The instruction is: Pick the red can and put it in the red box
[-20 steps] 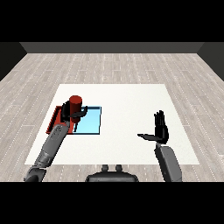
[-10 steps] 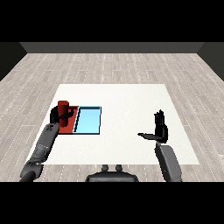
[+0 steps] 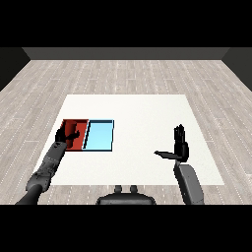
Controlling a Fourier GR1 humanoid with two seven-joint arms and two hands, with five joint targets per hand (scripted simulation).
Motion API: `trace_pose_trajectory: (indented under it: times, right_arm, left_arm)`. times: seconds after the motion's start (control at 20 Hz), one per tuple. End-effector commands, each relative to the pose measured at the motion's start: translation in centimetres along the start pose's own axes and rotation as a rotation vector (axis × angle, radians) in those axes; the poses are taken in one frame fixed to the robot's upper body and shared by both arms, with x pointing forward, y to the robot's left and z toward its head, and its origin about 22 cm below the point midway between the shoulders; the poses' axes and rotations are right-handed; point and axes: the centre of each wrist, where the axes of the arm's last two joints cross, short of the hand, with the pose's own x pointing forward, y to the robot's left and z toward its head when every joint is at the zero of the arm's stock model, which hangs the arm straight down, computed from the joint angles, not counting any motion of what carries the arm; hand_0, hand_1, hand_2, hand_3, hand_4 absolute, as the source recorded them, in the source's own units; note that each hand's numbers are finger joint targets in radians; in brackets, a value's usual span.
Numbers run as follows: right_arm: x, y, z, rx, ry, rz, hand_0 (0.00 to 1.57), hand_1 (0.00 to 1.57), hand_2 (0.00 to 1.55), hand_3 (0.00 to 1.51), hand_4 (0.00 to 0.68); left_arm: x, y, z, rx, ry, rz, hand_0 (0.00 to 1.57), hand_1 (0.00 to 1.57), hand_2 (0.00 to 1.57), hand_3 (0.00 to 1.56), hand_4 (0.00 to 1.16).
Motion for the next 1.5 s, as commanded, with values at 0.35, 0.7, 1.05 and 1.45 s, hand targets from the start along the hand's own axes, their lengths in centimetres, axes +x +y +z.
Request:
trace_pose_trajectory:
  times: [0.35,0.7,1.05,1.45]
  right_arm:
    - [0.2,1.2,-0.8,0.017,-0.043,-0.032,0.0,0.0,0.0,0.0,0.0]
    - [1.9,0.6,-0.2,0.034,-0.072,-0.038,0.0,0.0,0.0,0.0,0.0]
    - [2.2,-0.5,-1.6,0.052,-0.084,-0.038,0.0,0.0,0.0,0.0,0.0]
    - [1.6,0.9,-0.1,0.094,-0.081,-0.089,0.0,0.0,0.0,0.0,0.0]
  left_arm:
    - [-2.2,0.6,-0.1,-0.154,0.12,-0.137,0.0,0.0,0.0,0.0,0.65]
    - [-0.6,1.3,-0.9,-0.152,0.23,-0.223,0.0,0.0,0.0,0.0,0.0]
    - [-0.7,1.7,-0.8,0.064,0.01,0.146,0.0,0.0,0.0,0.0,0.0]
    - [8.7,-1.8,0.2,0.005,-0.604,0.676,0.0,0.0,0.0,0.0,0.0]
